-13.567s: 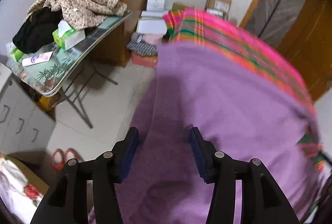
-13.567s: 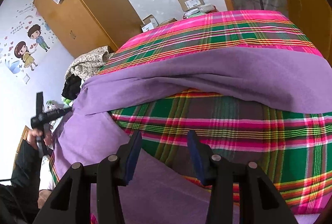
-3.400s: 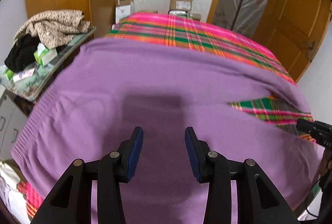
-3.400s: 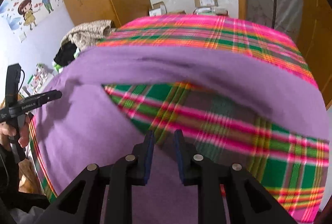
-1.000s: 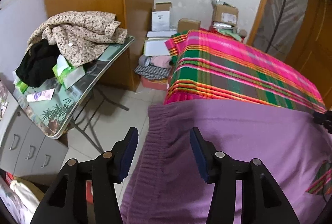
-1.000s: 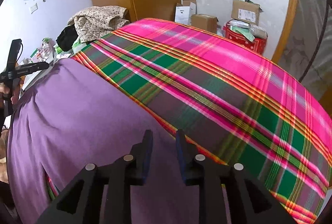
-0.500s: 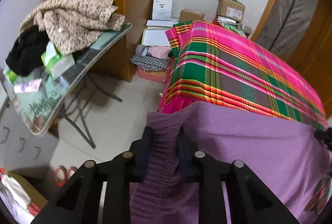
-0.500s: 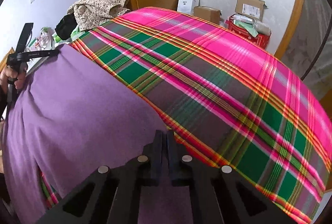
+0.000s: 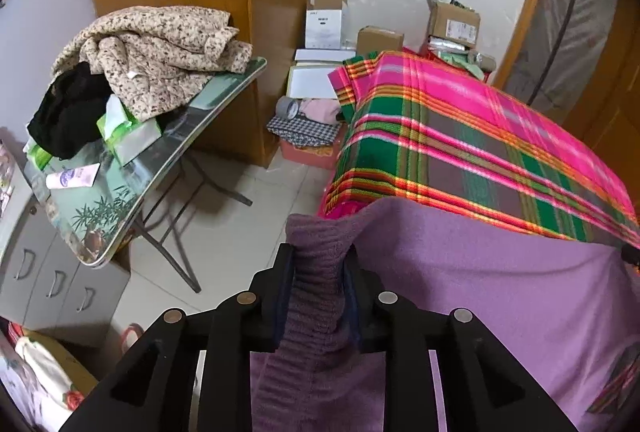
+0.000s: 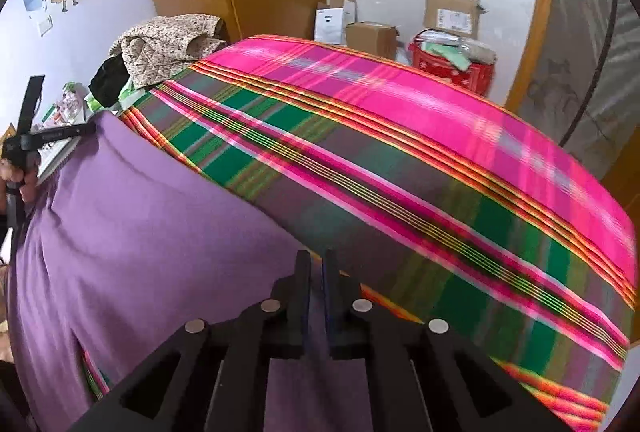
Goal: Fold clothes
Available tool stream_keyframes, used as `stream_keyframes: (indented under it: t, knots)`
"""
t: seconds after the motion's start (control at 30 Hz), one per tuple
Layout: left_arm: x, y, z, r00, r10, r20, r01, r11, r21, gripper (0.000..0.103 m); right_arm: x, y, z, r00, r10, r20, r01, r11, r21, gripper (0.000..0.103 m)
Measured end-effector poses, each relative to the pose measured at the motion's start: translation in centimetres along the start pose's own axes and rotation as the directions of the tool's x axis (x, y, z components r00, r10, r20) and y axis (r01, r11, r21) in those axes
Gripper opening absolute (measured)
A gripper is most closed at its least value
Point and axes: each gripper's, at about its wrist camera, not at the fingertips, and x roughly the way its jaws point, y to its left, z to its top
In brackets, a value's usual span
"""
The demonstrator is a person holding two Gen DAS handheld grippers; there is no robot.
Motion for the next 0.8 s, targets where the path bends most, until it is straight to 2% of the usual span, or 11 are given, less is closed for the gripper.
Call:
stream_keyframes:
  t: [0.1,0.3,0.53,0.8]
  knots:
    - [-1.9,-0.1,-0.3,1.0,-0.003,0.027,0.003,1.0,0.003,0.026,-1.8,-1.5,-1.7,1.0,-0.01,0.002,0.01,1.0,0.019,0.022]
    - [-7.4,-3.0,-2.8,0.991,-0.098,0.094,0.092,0.994,0.057,0.027,-5.3,-4.6,-5.2,1.0,-0.03,0.004,0.03,0.998,0.057,0.035]
    - [-10.8,-9.4,-6.7,0.965,-0.247,0.09,0.229,0.958,0.17,0.027,-6.2,-7.8,-8.7,0.996,-0.075,-0.041,0.078,0.993,0.092,0.036]
    - [-13.8,-15.9,-10.4,0.925,-0.37,0.082,0.341,0.907,0.249,0.027,-5.6,-9.3,-8.8,0.996,-0.082,-0.042,0.085,0.994,0.075,0.038]
